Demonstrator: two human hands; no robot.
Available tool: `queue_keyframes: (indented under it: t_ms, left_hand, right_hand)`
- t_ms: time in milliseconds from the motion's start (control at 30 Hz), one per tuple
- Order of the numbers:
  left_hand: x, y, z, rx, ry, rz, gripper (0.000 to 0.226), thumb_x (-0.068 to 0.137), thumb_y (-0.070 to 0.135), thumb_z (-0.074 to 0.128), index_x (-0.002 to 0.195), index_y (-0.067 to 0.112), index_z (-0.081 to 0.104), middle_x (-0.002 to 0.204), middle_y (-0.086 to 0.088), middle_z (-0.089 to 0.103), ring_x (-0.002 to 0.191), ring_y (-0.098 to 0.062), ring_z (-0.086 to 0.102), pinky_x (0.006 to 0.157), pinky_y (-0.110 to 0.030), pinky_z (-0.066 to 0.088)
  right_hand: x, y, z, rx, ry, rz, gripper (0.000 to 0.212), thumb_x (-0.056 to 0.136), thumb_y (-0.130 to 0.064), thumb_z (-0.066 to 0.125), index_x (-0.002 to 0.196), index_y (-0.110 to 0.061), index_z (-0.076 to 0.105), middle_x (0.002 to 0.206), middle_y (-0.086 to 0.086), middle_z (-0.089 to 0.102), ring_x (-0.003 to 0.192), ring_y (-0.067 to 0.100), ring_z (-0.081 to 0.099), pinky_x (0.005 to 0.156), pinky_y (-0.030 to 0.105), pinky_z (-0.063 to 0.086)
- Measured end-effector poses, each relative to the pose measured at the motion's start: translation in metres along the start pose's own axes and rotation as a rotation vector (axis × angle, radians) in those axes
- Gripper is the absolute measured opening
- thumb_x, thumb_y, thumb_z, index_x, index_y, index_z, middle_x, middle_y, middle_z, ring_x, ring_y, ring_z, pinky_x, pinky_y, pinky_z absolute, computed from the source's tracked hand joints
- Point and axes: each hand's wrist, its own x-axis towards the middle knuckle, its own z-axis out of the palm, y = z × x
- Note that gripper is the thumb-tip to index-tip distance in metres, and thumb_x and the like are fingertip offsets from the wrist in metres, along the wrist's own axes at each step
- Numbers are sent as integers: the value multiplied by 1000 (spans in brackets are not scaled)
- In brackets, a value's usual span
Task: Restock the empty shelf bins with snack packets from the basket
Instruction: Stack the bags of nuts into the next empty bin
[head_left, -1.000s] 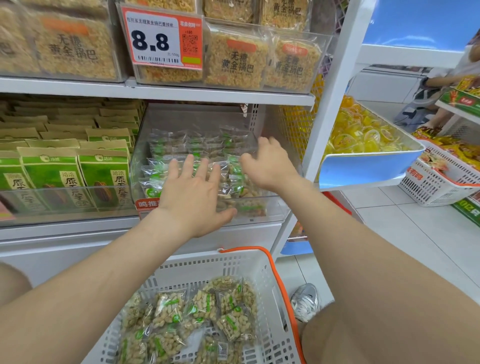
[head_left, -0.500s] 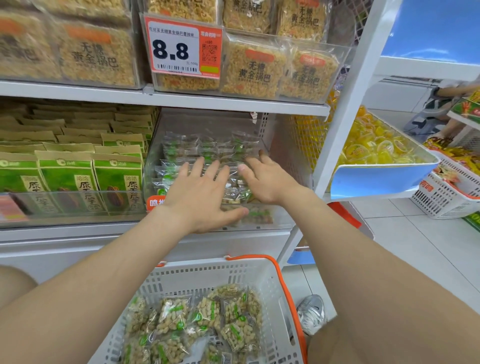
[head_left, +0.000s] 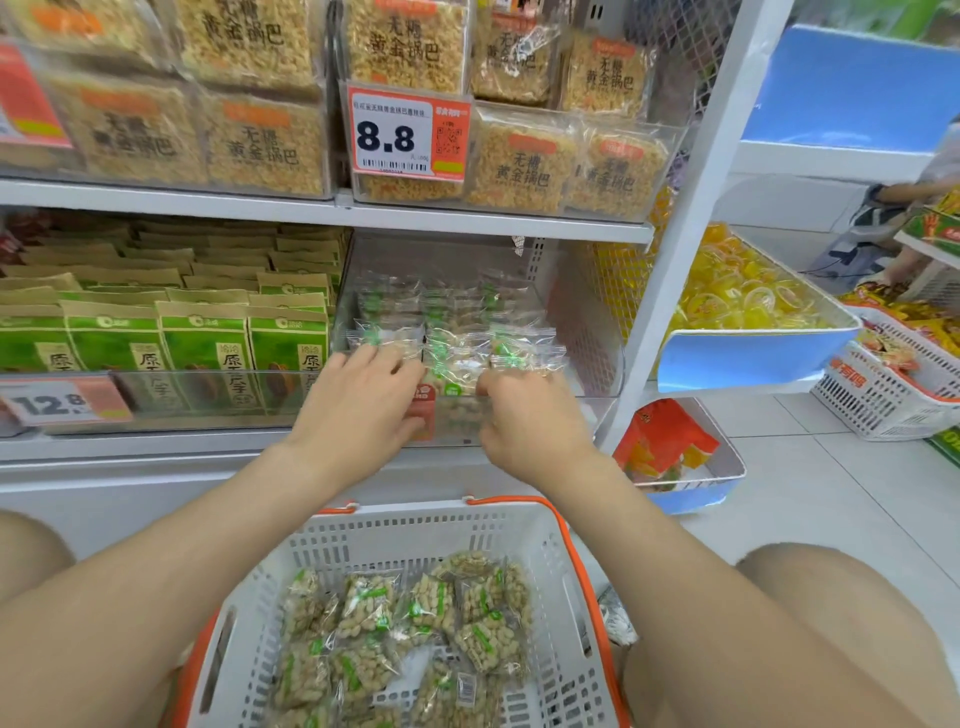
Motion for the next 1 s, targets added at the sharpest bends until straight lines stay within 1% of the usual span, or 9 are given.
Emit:
queue_keyframes:
  t_ms: [200,333,467,567,633,733,800,900,1000]
  left_hand:
    - [-28,-7,-2,-44,-32,12,47,79,1,82,117,16,60,96,-2,68,85,-28,66,66,-36,48]
    - [-39,0,-5,-36,-17,7,62,71,-5,83,124,17,58,103,0,66,91,-24,64,68,-31,39]
    - [-43,2,-5,-135,-7,-10,56,85,-8,63,135,16,53,118,-2,64,105,-25,60,78,-32,40]
    - [-54,3,-3,-139,43,54,51,89,-1,61,137,14,52,125,-6,59,110,-28,54,91,-38,47]
    - [-63,7,-5,-93,128,96,53,86,1,64,138,11,54,128,-10,54,116,-32,50,96,-43,47]
    - [-78,15,-17,-93,252,88,34,87,8,64,120,14,60,115,-8,51,105,-33,48,84,-41,44]
    - [-92,18,-17,-138,152,115,16,92,17,61,108,20,59,105,-1,53,97,-28,51,76,-39,43]
    - [-110,13,-6,-229,-233,76,10,101,28,51,106,28,60,97,6,66,92,-24,64,71,-39,50]
    - [-122,0,14,-133,-584,67,24,104,28,46,123,32,61,121,-2,68,111,-27,65,79,-40,54]
  right_hand:
    - [-4,-1,0,4,-1,47,28,86,1,68,96,-24,63,94,-1,67,95,28,62,81,39,26]
    - [-11,-2,-8,17,-26,45,23,87,-4,68,97,-24,64,97,-1,66,97,27,61,83,39,27]
    - [-20,-3,-7,19,22,14,20,91,-7,60,103,-22,62,100,1,65,98,29,60,81,40,27]
    - [-30,-7,-5,-36,168,-2,26,85,-4,62,109,-14,64,104,8,61,97,34,56,78,42,34]
    - [-38,-13,-6,-14,306,-25,24,76,-1,65,97,-12,63,96,9,57,88,34,52,72,38,31]
    - [-53,-27,0,122,267,-154,14,76,-4,62,87,-11,64,89,9,59,84,34,53,70,38,36]
    - [-64,-37,10,156,83,-195,15,82,-8,60,94,-12,68,96,9,65,90,35,58,70,38,39]
    - [-75,-46,36,121,-213,-196,24,92,-16,55,111,-17,70,108,9,70,100,34,63,76,39,48]
    - [-87,-58,69,48,-343,-224,25,93,-15,53,112,-17,69,110,10,69,99,35,64,74,38,46]
